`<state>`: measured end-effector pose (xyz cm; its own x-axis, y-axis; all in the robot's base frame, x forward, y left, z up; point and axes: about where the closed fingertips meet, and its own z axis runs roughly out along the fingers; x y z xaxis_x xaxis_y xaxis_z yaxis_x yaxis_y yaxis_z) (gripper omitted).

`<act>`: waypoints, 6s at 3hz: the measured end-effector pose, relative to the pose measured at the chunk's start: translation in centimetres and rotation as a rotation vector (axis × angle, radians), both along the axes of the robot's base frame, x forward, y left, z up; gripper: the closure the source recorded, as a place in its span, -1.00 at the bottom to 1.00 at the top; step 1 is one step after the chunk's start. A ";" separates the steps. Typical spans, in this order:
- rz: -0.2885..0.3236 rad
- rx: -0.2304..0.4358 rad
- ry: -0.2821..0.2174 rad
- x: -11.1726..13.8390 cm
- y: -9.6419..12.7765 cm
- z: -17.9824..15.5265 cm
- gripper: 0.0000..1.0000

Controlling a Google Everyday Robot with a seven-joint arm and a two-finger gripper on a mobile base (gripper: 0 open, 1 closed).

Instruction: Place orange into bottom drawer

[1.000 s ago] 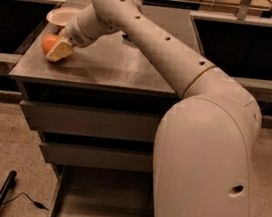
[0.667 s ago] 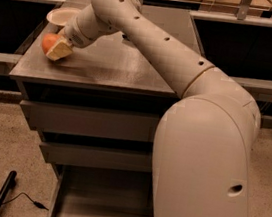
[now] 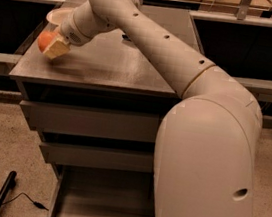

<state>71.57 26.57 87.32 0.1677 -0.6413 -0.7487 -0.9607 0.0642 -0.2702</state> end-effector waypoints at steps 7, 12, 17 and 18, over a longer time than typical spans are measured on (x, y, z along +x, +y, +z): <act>-0.030 -0.070 0.002 -15.6 -13.3 0.2 1.00; -0.110 -0.083 0.119 -23.5 -25.0 -15.0 1.00; -0.117 0.035 0.159 -24.2 -28.7 -26.4 1.00; -0.110 0.002 0.194 -24.1 -29.2 -30.0 1.00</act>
Offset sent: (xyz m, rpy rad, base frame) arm -0.1166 -0.0627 0.0617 -0.0360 -0.0450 -0.0057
